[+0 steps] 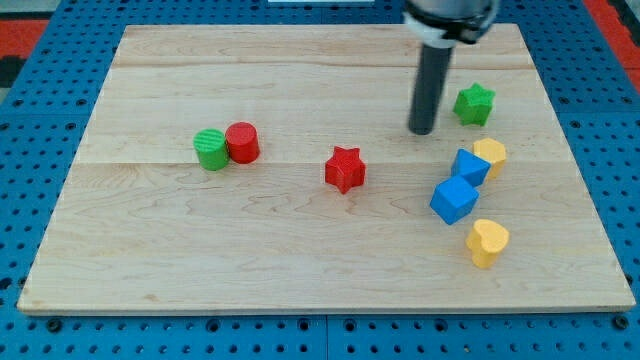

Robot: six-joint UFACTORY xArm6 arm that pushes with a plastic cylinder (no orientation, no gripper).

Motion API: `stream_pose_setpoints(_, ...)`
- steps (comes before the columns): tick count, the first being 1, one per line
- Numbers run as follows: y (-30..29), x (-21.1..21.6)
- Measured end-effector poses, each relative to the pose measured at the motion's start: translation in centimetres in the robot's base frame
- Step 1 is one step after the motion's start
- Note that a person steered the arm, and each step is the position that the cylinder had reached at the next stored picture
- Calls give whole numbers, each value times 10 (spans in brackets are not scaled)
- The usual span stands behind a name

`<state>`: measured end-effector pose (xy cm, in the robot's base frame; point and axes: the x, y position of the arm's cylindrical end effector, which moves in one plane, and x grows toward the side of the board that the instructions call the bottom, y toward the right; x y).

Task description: Place the yellow hexagon at the bottom left of the green star

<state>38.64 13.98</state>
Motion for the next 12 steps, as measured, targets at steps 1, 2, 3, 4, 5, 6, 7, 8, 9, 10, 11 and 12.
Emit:
stream_pose_setpoints(1, 49, 0)
stream_pose_setpoints(2, 104, 19)
stream_pose_setpoints(3, 128, 70)
stream_pose_setpoints(4, 114, 102)
stream_pose_setpoints(5, 78, 107)
stream_pose_setpoints(6, 72, 80)
stream_pose_setpoints(7, 64, 55)
stream_pose_setpoints(8, 56, 34)
stream_pose_setpoints(9, 53, 20)
stream_pose_setpoints(10, 53, 16)
stream_pose_setpoints(11, 73, 17)
stream_pose_setpoints(12, 98, 20)
